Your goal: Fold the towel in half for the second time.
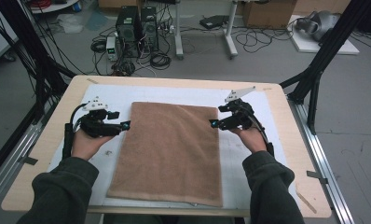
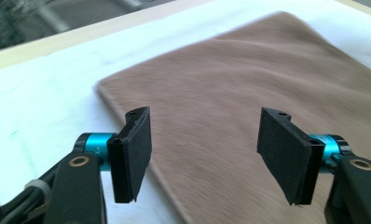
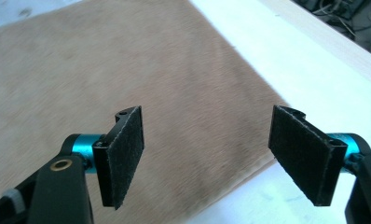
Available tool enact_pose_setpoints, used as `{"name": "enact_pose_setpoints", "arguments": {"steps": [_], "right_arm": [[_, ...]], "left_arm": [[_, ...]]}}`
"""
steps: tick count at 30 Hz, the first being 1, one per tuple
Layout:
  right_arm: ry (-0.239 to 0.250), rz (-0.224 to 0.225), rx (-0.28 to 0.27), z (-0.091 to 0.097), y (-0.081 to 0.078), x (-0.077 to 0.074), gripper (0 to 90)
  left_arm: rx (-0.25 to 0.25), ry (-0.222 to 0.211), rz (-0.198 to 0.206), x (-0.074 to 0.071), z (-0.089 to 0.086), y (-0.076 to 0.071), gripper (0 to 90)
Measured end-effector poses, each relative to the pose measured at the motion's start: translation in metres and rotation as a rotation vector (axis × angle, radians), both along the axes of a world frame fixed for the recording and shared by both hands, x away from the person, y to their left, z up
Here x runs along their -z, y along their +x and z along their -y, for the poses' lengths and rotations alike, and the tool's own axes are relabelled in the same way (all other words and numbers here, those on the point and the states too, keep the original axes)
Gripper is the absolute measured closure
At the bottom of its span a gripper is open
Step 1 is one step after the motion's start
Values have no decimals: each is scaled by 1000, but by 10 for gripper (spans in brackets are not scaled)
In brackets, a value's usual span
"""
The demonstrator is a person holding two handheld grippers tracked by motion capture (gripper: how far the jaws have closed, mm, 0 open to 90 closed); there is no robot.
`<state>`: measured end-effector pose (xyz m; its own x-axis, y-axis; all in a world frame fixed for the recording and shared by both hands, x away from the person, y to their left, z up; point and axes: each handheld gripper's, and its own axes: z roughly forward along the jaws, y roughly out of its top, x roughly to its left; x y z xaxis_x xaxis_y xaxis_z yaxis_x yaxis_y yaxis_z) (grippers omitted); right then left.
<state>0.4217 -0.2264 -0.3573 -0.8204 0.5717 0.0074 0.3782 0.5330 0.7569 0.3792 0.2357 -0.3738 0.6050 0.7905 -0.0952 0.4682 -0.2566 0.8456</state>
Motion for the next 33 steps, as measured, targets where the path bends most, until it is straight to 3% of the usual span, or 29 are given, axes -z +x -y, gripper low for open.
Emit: {"name": "enact_pose_setpoints", "arguments": {"steps": [4, 9, 12, 14, 16, 17, 19, 20, 21, 24, 26, 29, 31, 33], "right_arm": [[-41, -20, 52, 0, 19, 19, 290], [-65, -33, 118, -2, 39, 45, 333], [-73, -53, 142, -2, 47, 58, 353], [-71, -90, 171, 0, 53, 68, 353], [-70, -123, 176, 0, 55, 76, 362], [-74, -124, 174, 0, 56, 79, 368], [-43, -136, 162, -1, 56, 82, 425], [-38, -138, 160, -1, 56, 82, 461], [-19, -144, 144, 0, 56, 83, 534], [9, -180, 98, 0, 55, 83, 747], [7, -192, 76, -2, 54, 81, 789], [-5, -188, 61, -3, 55, 76, 814], [-9, -158, 68, -1, 55, 68, 820], [-4, -127, 84, 2, 57, 56, 821]], "left_arm": [[-77, 4, -19, 19, -4, 24, 377], [-102, -21, -102, 47, -4, 46, 414], [-113, -19, -112, 58, 2, 52, 434], [-120, -22, -125, 65, 5, 56, 447], [-118, 32, -145, 72, 9, 58, 485], [-115, 43, -132, 74, 10, 57, 494], [-111, 80, -119, 73, 13, 56, 525], [-79, 80, -114, 73, 13, 56, 556], [-67, 68, -120, 73, 13, 56, 643], [-70, 29, -142, 74, 15, 56, 753], [-74, 3, -167, 74, 13, 58, 810], [-83, 12, -171, 71, 15, 58, 834], [-102, 1, -138, 67, 15, 58, 841], [-131, -64, -101, 61, 14, 58, 842]]}}
